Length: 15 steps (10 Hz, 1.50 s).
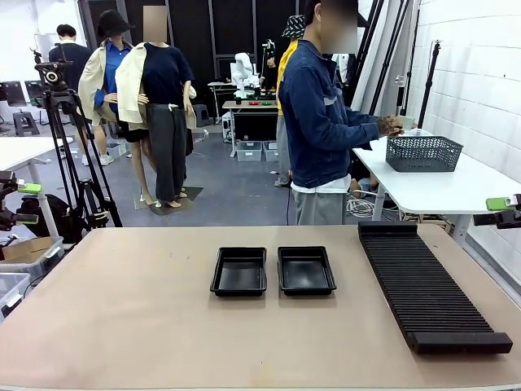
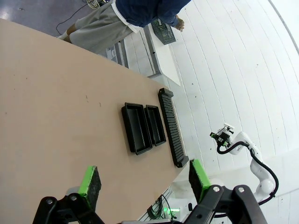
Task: Inspect and transfer BCBs to ESD trays.
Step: Pick up the Blank PCB from the PCB Rack and place it in the left ESD tray.
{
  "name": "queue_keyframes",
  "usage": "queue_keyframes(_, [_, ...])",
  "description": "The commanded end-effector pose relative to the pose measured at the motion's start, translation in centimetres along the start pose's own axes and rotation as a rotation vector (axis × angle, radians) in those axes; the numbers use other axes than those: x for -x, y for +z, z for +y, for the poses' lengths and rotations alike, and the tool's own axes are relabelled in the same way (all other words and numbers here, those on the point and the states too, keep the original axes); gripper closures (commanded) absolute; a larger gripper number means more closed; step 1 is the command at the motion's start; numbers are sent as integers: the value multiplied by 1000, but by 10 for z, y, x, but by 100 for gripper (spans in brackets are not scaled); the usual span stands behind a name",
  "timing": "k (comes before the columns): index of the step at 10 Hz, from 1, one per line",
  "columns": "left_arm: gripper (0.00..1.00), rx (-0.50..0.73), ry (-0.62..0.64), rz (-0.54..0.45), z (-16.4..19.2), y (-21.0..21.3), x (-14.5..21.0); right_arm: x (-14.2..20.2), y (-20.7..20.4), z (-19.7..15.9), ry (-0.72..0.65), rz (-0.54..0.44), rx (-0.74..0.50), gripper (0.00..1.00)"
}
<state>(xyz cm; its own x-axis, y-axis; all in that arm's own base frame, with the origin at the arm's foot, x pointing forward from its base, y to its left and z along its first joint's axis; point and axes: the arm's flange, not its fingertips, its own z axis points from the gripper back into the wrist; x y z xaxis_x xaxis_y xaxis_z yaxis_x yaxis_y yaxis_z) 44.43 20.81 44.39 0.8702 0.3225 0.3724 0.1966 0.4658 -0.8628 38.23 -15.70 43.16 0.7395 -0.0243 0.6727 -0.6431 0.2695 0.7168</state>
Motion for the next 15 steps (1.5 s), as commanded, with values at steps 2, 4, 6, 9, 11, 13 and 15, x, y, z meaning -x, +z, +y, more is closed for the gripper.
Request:
queue_keyframes(2, [0, 11, 7, -1, -2, 2, 0, 0, 0, -1, -5, -3, -6, 0])
queue_keyframes(4, [0, 11, 7, -1, -2, 2, 0, 0, 0, -1, -5, -3, -6, 0])
queue_keyframes(6, [0, 11, 7, -1, -2, 2, 0, 0, 0, -1, -5, -3, -6, 0])
queue_keyframes(9, [0, 11, 7, -1, -2, 2, 0, 0, 0, -1, -5, -3, -6, 0])
queue_keyframes(11, [0, 11, 7, -1, -2, 2, 0, 0, 0, -1, -5, -3, -6, 0])
queue_keyframes(13, [0, 11, 7, -1, -2, 2, 0, 0, 0, -1, -5, -3, -6, 0])
queue_keyframes(15, [0, 11, 7, -1, -2, 2, 0, 0, 0, -1, -5, -3, -6, 0])
